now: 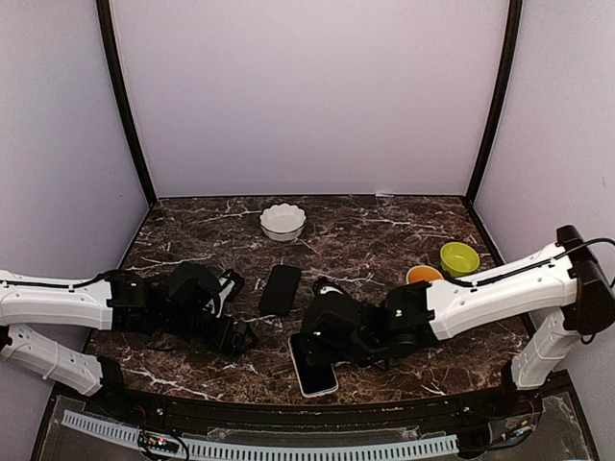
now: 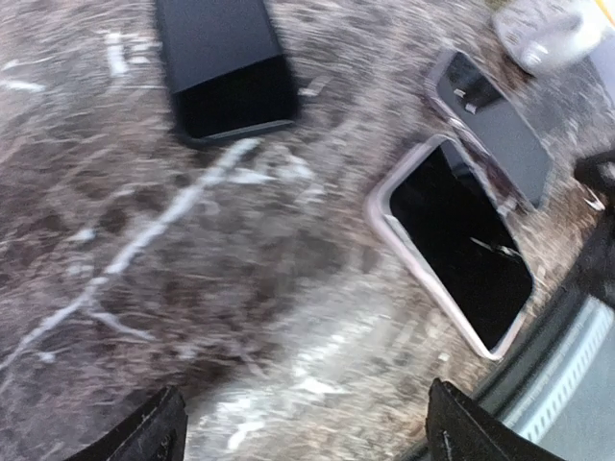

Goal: Put the phone into the phone case

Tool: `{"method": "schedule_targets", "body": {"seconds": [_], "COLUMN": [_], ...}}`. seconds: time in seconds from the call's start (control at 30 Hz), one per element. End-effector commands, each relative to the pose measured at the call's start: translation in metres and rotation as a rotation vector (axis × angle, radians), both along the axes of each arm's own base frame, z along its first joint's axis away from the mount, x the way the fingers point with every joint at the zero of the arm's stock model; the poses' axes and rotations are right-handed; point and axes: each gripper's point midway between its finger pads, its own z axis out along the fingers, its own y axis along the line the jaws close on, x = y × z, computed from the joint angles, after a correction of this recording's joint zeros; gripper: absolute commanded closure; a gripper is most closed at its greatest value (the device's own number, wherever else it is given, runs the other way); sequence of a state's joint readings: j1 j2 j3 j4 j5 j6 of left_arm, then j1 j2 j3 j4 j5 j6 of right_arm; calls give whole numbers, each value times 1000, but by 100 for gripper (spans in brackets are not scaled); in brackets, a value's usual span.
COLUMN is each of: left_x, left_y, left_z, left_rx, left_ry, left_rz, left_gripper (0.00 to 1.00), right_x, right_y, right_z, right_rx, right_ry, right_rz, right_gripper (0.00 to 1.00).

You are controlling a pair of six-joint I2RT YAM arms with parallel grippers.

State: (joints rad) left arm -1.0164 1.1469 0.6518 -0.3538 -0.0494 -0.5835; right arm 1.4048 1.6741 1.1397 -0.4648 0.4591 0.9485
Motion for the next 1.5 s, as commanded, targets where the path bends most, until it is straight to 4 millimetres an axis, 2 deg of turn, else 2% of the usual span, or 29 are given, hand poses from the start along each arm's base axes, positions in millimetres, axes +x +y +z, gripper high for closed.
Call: {"method": "schedule_targets", "body": {"seconds": [0.0, 0.1, 0.2, 0.27, 0.37, 0.5, 0.6, 0.67, 0.7, 0.73, 0.8, 0.9, 0.97, 1.03, 1.17, 1.27, 1.47], "left_x": [-22, -29, -31, -31, -31, -30, -27, -27, -27, -24, -20, -18, -17, -14, -10, -4, 3], "left_y": [-32, -44, -49, -50, -50, -47, -43, -40, -40, -39, -38, -39, -38, -34, -26, -20, -14], "left_z": [2, -1, -2, -4, -6, -7, -5, -5, -4, -2, 1, 5, 8, 10, 15, 20, 27], "left_rx": [-81, -80, -80, -77, -78, -65, -35, -24, -25, -23, -15, -16, -6, 16, 35, 36, 31], "left_ry": [43, 57, 63, 67, 75, 66, 42, 32, 28, 10, -14, -28, -39, -52, -71, -78, -93], "left_rz": [-117, -147, -158, -157, -152, -151, -153, -157, -158, -152, -143, -151, -155, -149, -138, -123, -103], "left_gripper": [14, 15, 16, 16, 16, 15, 15, 14, 14, 14, 13, 12, 12, 11, 8, 7, 7], "right_x": [-22, -30, -35, -36, -38, -53, -71, -78, -79, -77, -64, -46, -40, -39, -39, -39, -40], "right_y": [-14, -6, -4, -14, -34, -48, -58, -68, -75, -75, -61, -22, -2, 10, 8, 6, -7], "right_z": [-36, -43, -58, -75, -100, -127, -139, -145, -145, -139, -112, -63, -44, -41, -65, -76, -105], "right_rx": [31, 79, 72, 18, -80, -220, -297, -326, -350, -365, -367, -304, -263, -237, -266, -288, -383], "right_ry": [185, 225, 256, 278, 303, 329, 347, 367, 372, 359, 282, 178, 150, 153, 195, 199, 209], "right_rz": [57, 91, 99, 68, 9, 2, -12, -30, -39, -42, -25, 6, 10, 2, -22, -28, -50], "right_gripper": [39, 50, 55, 66, 78, 85, 91, 91, 87, 72, 39, 4, 1, 1, 1, 1, 2]}}
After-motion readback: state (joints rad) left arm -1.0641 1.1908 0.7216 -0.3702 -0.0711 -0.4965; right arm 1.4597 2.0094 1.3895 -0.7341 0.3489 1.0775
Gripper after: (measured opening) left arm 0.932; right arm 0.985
